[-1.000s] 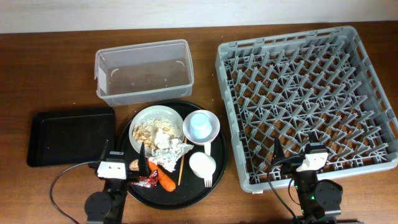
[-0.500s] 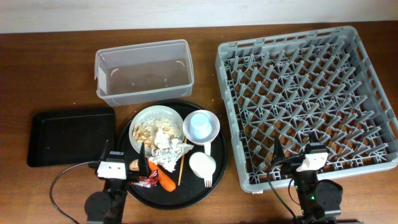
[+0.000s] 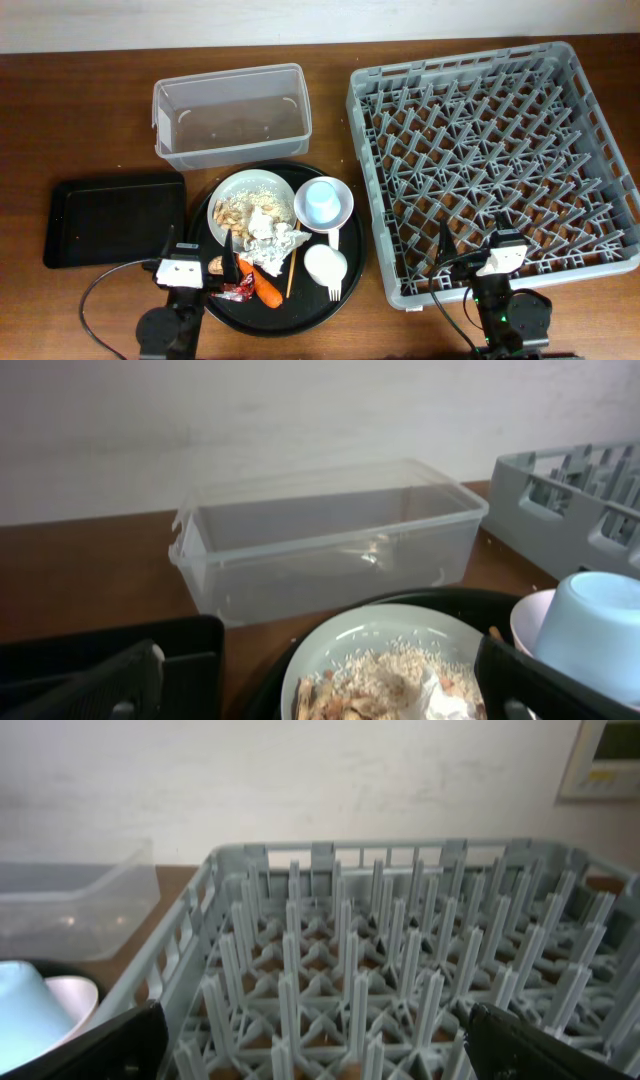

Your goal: Sort waste into correct bins and load items into the dishwasher rack

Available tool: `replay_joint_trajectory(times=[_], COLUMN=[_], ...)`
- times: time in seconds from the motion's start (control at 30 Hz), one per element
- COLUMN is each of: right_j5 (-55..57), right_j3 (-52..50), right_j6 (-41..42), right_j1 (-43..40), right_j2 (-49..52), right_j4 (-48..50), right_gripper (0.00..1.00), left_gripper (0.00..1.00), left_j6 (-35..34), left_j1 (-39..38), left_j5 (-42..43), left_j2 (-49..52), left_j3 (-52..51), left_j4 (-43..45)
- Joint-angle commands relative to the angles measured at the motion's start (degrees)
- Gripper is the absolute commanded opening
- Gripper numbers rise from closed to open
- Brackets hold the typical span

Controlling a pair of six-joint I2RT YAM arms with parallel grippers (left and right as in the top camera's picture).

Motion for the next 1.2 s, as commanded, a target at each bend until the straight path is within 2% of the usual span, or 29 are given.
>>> replay_joint_trajectory(times=[0.0,0.1,0.27,0.37,0.43,0.5,0.63,0.7,0.83,0.9,0.97,1.17], right_j5=[-0.7,-0.8,-2.0,-3.2,-3.1,-3.1,-3.1,-6.8,-8.9,-5.1,-3.9,-3.9], right_j3=[4.9,10.1,21.5,30.6,36.5,41.8,54.7,55.9,56.0,56.0,56.0,56.0], right_j6=[0.0,0.1,2.8,2.8,2.8,2.8,2.8,2.8,3.0,8.3,8.9,8.9], right_j1=[0.2,0.2,0.2,0.2,0.2,0.2,0.2,0.2,0.2,0.1,0.1,0.1], right_j2=[-0.2,0.6,7.3,16.3,22.6,28.5,43.9,49.4,55.1,55.2,54.8,54.9], right_j4=[-5.3,-12.6,-25.5,-33.0,-38.2,-43.5,-59.9,-61.0,-64.0,-62.8,-62.0,-61.3], right_gripper=[0.98,0.98,0.98,0.98,0.98,0.98,0.98,0.98,0.98,0.98,0.98,0.98], left_gripper=[0.99,0.99,0.99,0.99,0.99,0.99,0.99,0.99,0.99,0.99,0.99,0.99], left_j6=[0.1,-3.7,-3.7,-3.7,-3.7,-3.7,-3.7,-3.7,-3.7,-3.7,-3.7,-3.7], left_j1=[0.4,0.4,0.4,0.3,0.3,0.3,0.3,0.4,0.4,0.3,0.3,-5.4], left_j5=[0.5,1.0,2.0,2.3,8.5,11.0,11.5,11.4,11.5,13.3,16.2,13.4], left_j2=[0.0,2.8,13.0,22.1,28.7,34.6,48.6,54.5,58.1,60.4,63.5,75.9], left_j3=[5.5,11.8,23.8,31.6,36.4,40.9,54.1,61.2,61.5,61.5,61.5,61.5], left_j4=[-7.0,-14.9,-26.4,-31.6,-32.4,-35.3,-48.7,-57.0,-57.3,-56.8,-57.0,-55.9])
